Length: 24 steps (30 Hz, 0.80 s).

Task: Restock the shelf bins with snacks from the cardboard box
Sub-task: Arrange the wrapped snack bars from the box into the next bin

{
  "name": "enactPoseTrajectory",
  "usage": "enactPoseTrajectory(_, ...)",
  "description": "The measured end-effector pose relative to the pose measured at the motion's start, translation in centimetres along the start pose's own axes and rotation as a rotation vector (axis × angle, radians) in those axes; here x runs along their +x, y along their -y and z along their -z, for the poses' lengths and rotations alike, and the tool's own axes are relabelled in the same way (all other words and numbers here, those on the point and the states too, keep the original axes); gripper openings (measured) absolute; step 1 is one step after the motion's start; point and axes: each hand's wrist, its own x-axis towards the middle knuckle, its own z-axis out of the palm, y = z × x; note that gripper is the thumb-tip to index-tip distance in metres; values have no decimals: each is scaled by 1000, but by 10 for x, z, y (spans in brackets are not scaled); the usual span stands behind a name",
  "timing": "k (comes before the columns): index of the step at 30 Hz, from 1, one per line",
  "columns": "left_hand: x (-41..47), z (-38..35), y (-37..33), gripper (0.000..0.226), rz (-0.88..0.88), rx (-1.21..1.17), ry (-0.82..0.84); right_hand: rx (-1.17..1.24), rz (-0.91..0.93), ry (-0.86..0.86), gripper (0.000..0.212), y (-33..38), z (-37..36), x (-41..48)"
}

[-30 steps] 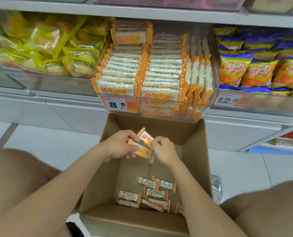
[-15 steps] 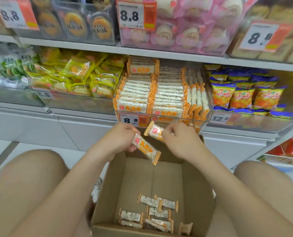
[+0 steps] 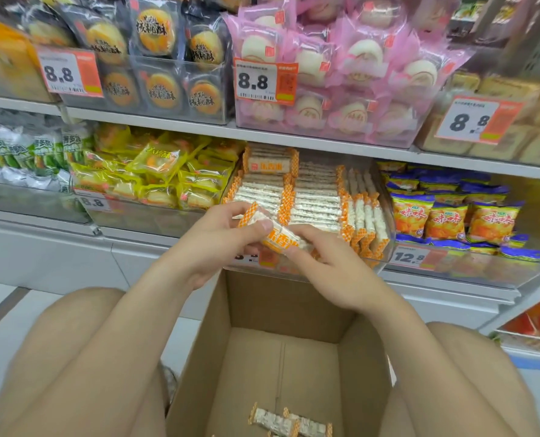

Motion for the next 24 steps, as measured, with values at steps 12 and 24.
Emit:
enactPoseTrajectory(12,39,9,31,65,-156,1201,-70,-526,-36,-417,41,-14,-4,108)
enactPoseTrajectory(24,46,8,36,77,-89,1328,53,-527,-230,-309,27,-10,-27,205)
